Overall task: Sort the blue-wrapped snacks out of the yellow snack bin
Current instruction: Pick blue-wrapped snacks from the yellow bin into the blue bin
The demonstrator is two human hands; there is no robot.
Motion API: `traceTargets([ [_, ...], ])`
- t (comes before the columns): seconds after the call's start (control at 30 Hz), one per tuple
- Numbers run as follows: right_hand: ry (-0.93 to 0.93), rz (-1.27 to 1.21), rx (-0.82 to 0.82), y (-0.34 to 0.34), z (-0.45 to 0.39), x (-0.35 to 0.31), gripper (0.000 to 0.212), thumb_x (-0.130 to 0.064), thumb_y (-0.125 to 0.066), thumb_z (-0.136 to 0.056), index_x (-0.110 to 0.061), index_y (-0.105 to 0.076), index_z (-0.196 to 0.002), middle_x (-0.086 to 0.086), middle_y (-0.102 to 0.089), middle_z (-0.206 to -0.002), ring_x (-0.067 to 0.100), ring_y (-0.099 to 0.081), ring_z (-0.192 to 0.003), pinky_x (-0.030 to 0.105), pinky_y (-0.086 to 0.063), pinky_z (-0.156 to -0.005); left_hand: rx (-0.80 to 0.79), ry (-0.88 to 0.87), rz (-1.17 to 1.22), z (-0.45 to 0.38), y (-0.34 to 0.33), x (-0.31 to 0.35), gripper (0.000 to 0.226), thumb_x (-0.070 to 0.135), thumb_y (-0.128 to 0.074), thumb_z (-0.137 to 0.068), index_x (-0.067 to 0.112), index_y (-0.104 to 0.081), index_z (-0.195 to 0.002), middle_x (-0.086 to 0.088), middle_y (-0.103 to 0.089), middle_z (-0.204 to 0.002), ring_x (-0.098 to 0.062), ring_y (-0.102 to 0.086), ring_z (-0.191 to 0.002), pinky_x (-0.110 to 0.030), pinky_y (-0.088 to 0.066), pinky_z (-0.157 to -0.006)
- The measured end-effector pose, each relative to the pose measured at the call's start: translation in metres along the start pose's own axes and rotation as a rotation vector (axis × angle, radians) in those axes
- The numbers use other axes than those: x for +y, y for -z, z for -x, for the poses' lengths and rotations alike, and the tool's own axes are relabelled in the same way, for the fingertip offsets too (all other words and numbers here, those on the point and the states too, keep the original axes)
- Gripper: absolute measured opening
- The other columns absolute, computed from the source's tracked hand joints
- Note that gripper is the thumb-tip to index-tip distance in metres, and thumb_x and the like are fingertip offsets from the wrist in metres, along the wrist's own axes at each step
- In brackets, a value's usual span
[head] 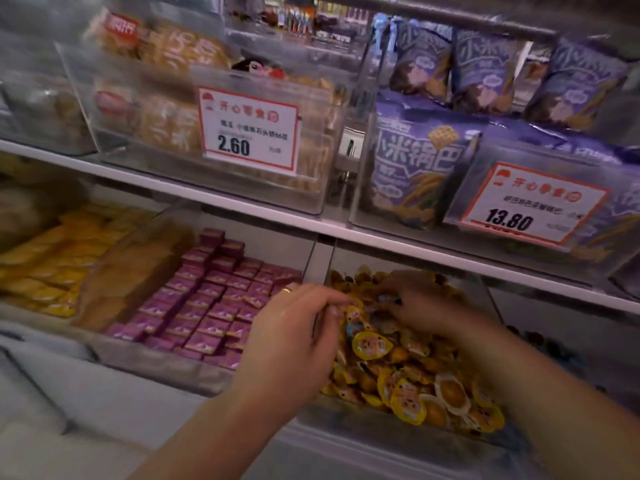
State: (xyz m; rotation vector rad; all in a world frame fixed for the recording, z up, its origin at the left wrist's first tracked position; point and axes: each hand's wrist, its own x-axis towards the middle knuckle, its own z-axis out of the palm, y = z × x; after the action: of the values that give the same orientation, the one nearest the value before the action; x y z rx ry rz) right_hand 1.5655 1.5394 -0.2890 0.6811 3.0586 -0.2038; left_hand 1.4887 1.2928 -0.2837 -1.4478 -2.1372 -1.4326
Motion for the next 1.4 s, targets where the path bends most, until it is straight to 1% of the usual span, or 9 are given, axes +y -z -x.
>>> traceTargets([
  [0.1, -0.108, -0.156, 0.079, 0.014, 0.004, 0.014, 0.024, -0.023, -0.063, -0.087, -0.031, -0.071, -0.108, -0.004, -0.067, -0.117, 0.016, -0.061, -0.111, 0.031, -0.048, -0.097, -0.038, -0.053, -0.021, 0.0, 0.001, 0.001, 0.021, 0.018, -0.055, -0.09, 0.022, -0.073, -0.1, 0.013, -0.067, -0.092, -0.008, -0.061, -0.087, -0.025, -0.048, -0.075],
  [0.2, -0.029, -0.081, -0.076, 0.022, 0.009, 0.01, 0.022, -0.027, -0.063, -0.081, -0.034, -0.072, -0.1, -0.01, -0.065, -0.114, 0.011, -0.061, -0.107, 0.033, -0.05, -0.094, -0.175, -0.11, -0.082, 0.003, -0.007, 0.005, 0.028, 0.012, -0.054, -0.089, 0.022, -0.07, -0.109, 0.01, -0.064, -0.101, -0.011, -0.059, -0.093, -0.027, -0.05, -0.08],
  [0.37, 0.066, 0.087, -0.264, 0.0, 0.01, -0.016, 0.028, -0.037, -0.053, -0.092, -0.032, -0.068, -0.116, -0.004, -0.067, -0.109, 0.016, -0.062, -0.099, 0.034, -0.053, -0.081, -0.503, 0.028, -0.229, 0.007, -0.049, 0.01, 0.063, 0.0, -0.053, -0.084, 0.022, -0.043, -0.142, 0.001, -0.038, -0.141, -0.021, -0.042, -0.123, -0.031, -0.038, -0.102],
  [0.6, -0.015, 0.084, -0.356, 0.001, 0.011, -0.008, 0.056, -0.059, -0.055, -0.076, -0.043, -0.053, -0.13, -0.001, -0.063, -0.122, 0.023, -0.059, -0.112, 0.035, -0.051, -0.093, -0.587, 0.173, -0.492, -0.009, -0.081, 0.003, 0.068, 0.011, -0.053, -0.093, 0.017, -0.023, -0.153, -0.013, -0.031, -0.154, -0.034, -0.024, -0.141, -0.044, -0.03, -0.115],
  [0.73, -0.041, -0.076, -0.236, -0.008, 0.004, -0.01, 0.037, -0.029, -0.065, -0.082, -0.031, -0.068, -0.119, 0.001, -0.069, -0.117, 0.02, -0.064, -0.106, 0.036, -0.055, -0.091, -0.539, 0.184, -0.529, -0.012, -0.085, -0.002, 0.063, 0.011, -0.054, -0.089, 0.018, -0.033, -0.147, -0.01, -0.033, -0.151, -0.033, -0.029, -0.138, -0.04, -0.031, -0.113],
  [0.87, -0.01, -0.287, -0.027, -0.014, 0.008, 0.005, 0.017, -0.031, -0.075, -0.082, -0.025, -0.076, -0.098, -0.008, -0.072, -0.103, 0.01, -0.064, -0.096, 0.027, -0.052, -0.084, -0.449, 0.188, -0.387, -0.014, -0.086, -0.005, 0.035, 0.019, -0.052, -0.089, 0.019, -0.054, -0.123, -0.003, -0.055, -0.13, -0.027, -0.05, -0.122, -0.039, -0.043, -0.099],
  [1.13, -0.321, -0.964, 0.252, 0.003, 0.027, 0.027, 0.08, -0.071, -0.075, -0.052, -0.03, -0.069, -0.121, -0.007, -0.071, -0.118, 0.014, -0.066, -0.11, 0.038, -0.052, -0.1, 0.005, 0.228, 0.088, -0.023, -0.082, 0.003, 0.017, 0.014, -0.062, -0.093, 0.022, -0.073, -0.104, 0.004, -0.062, -0.102, -0.001, -0.059, -0.091, -0.013, -0.042, -0.076],
  [1.3, -0.305, -1.161, 0.335, 0.003, 0.051, 0.021, 0.023, -0.038, -0.074, -0.087, -0.026, -0.074, -0.107, -0.003, -0.075, -0.099, 0.003, -0.068, -0.076, 0.025, -0.052, -0.066, 0.079, 0.387, 0.418, -0.024, -0.081, 0.012, 0.017, 0.013, -0.065, -0.093, 0.03, -0.068, -0.092, 0.009, -0.072, -0.092, 0.001, -0.066, -0.083, -0.017, -0.053, -0.071],
  [1.4, -0.272, -0.916, 0.374, 0.003, 0.064, 0.02, 0.02, -0.036, -0.071, -0.089, -0.032, -0.074, -0.108, -0.01, -0.073, -0.102, 0.001, -0.066, -0.084, 0.023, -0.053, -0.075, -0.007, 0.375, 0.39, -0.019, -0.082, 0.014, 0.013, 0.017, -0.066, -0.092, 0.031, -0.068, -0.093, 0.012, -0.073, -0.087, 0.001, -0.067, -0.079, -0.018, -0.051, -0.065],
])
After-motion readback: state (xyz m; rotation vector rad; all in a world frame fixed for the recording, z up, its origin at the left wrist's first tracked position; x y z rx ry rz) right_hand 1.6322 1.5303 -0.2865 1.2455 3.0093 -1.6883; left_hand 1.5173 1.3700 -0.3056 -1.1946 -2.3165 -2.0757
